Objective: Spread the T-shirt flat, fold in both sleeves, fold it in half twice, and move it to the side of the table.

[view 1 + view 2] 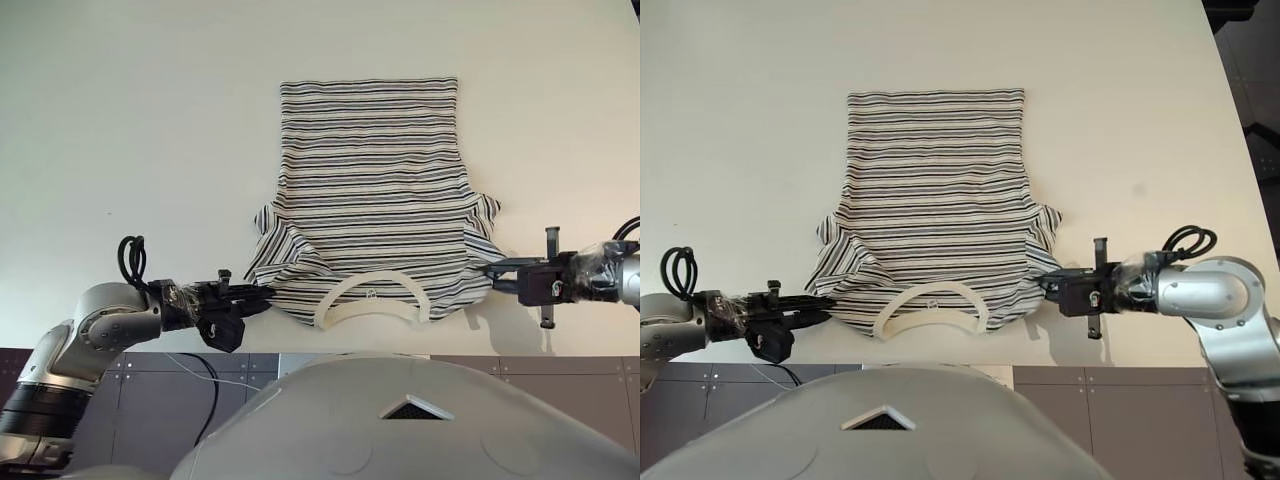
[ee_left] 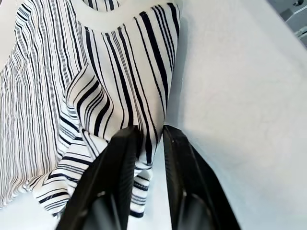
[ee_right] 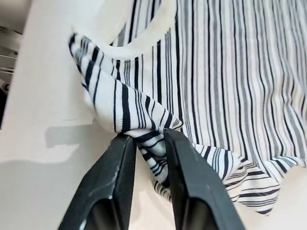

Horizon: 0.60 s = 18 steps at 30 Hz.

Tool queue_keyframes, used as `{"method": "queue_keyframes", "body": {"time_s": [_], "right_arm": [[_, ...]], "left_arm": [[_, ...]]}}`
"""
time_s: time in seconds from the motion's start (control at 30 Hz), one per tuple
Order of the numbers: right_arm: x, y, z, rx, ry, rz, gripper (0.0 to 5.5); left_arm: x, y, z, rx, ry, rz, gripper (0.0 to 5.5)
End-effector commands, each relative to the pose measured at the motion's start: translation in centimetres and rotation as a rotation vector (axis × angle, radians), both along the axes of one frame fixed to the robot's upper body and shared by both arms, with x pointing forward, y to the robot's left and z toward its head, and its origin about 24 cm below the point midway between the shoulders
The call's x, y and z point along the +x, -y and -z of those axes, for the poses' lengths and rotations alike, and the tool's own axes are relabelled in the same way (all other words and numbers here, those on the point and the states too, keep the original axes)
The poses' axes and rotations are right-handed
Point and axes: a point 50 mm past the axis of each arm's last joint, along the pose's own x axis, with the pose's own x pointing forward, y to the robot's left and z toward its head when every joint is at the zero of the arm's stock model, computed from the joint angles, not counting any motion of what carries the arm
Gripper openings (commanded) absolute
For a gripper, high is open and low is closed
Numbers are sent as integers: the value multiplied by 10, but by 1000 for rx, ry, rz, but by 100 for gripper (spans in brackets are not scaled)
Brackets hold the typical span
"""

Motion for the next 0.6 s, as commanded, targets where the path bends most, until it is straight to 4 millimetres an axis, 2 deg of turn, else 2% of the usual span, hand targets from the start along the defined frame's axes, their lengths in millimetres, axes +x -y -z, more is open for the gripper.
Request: {"method": "queue_keyframes", "body": {"time_s": [0.03, 0.07, 0.17, 0.23, 0.27, 0.33, 0.37, 0.47, 0.6], "right_arm": [[-12, 6, -14, -20, -138, 6, 137], [-12, 8, -20, 4, -172, 31, 137], [10, 13, -43, 117, -124, 132, 137], [30, 14, -50, 186, -29, 201, 137], [44, 14, -46, 215, 40, 253, 137], [63, 12, -28, 219, 134, 308, 137], [68, 10, -18, 204, 156, 314, 137], [74, 12, 15, 142, 179, 312, 137], [70, 27, 44, 36, 185, 282, 137]], "left_arm": [[4, -8, -20, -44, -75, -62, 161], [5, -11, -27, -54, -123, -93, 165], [23, -7, -56, -173, -233, -197, 165], [47, 2, -71, -286, -187, -265, 165], [60, 6, -69, -293, -112, -306, 165], [72, 13, -50, -236, -16, -338, 165], [71, 16, -38, -196, -3, -332, 165], [52, 17, 0, -51, -21, -253, 165], [33, 3, 26, 95, -51, -157, 165]]}}
